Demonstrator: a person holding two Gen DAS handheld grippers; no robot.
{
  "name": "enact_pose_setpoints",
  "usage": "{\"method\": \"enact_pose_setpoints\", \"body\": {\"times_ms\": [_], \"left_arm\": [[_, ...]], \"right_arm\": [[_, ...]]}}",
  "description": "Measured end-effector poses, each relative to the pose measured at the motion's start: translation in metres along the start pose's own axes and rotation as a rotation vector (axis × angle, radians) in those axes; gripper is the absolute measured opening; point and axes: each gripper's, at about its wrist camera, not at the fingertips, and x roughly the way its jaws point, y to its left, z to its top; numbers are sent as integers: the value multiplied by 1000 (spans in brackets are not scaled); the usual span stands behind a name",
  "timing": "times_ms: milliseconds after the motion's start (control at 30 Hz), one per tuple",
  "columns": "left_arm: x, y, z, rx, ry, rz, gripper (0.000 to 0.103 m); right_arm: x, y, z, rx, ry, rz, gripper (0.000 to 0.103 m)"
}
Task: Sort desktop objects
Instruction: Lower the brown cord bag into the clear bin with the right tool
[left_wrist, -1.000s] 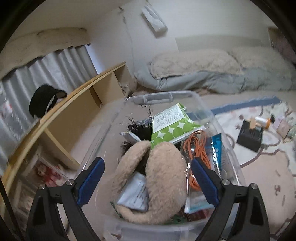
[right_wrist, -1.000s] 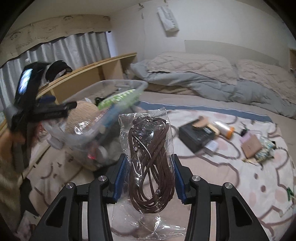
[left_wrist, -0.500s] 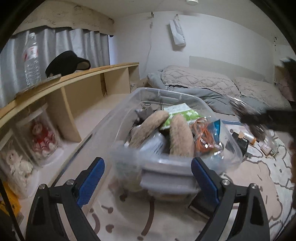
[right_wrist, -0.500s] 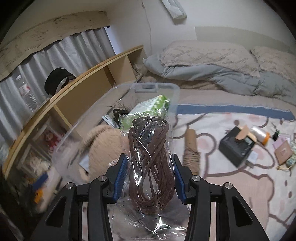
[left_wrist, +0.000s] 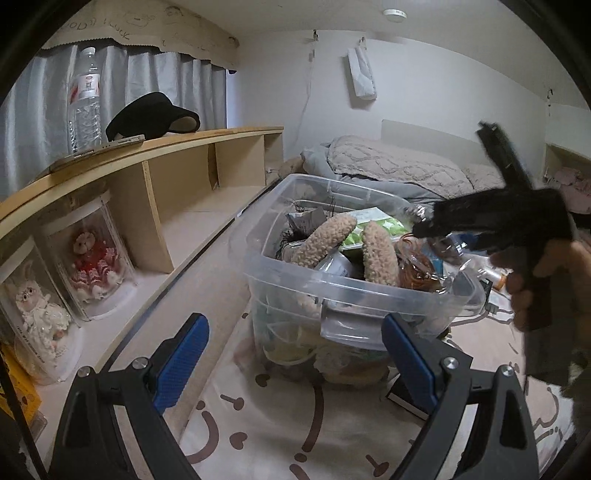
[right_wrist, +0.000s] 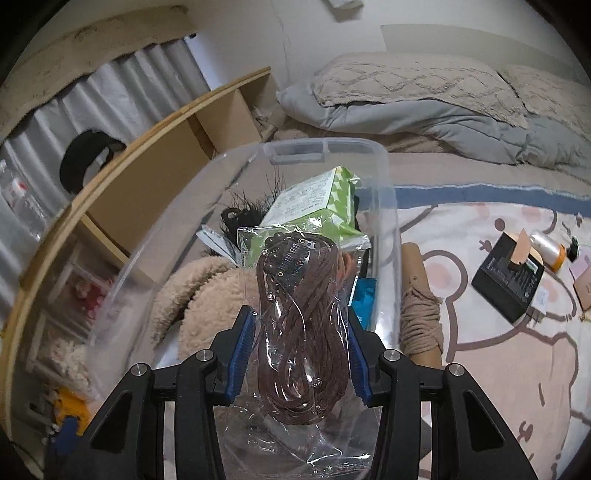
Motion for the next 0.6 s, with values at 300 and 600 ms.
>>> {"method": "enact_pose_setpoints", "body": {"times_ms": [300, 600], "left_arm": [[-1, 5, -4, -17, 0, -14, 95], [-2, 8, -8, -30, 5, -29, 95]], "right_arm": [[-18, 8, 0, -95, -36, 17, 88], [-38, -11, -2, -65, -12, 66, 10]]}}
